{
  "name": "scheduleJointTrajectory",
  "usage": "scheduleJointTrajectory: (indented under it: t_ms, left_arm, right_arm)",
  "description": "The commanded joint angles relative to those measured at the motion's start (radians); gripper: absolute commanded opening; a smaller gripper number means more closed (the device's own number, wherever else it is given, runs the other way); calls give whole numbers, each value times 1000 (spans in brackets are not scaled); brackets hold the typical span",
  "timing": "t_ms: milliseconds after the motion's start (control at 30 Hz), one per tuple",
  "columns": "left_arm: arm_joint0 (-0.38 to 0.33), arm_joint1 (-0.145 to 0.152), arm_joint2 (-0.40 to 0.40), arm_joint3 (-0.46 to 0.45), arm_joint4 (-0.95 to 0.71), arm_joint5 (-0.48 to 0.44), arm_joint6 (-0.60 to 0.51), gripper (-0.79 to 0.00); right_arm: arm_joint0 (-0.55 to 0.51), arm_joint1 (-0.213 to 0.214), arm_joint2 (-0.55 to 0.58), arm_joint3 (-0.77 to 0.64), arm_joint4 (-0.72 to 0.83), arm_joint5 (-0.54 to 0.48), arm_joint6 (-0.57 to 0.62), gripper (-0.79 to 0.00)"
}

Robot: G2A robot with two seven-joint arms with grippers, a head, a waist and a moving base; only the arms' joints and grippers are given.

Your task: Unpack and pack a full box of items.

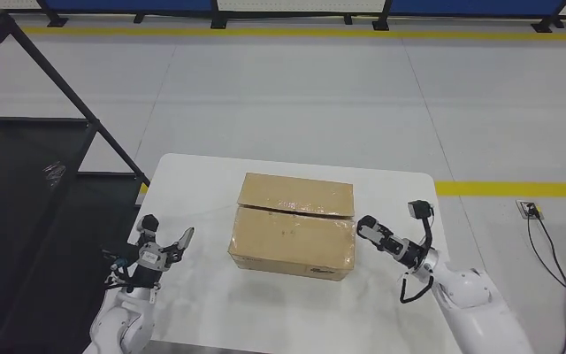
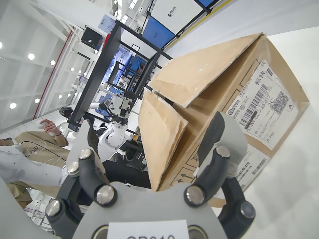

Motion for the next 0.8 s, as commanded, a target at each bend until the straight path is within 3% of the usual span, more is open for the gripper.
scheduleJointTrajectory:
  t_ms: [0,267,533,767]
  left_arm:
    - [-1,0,5,-3,-1,-4,1,0]
    - [-3,-3,25,-14,-18,-14,8,0]
    - [-9,-3,43,-39,6,-20,2,0]
    - [-19,-2,60,-64,21,-42,-5,0]
  right_arm:
    - [9,-1,-9,6,5,5,9,0]
    - [43,-5,-44,29,78,-15,52,0]
    - [51,5,-57,31,310,-76,272,0]
    - [-20,47,-63,-131,404,-39,309,0]
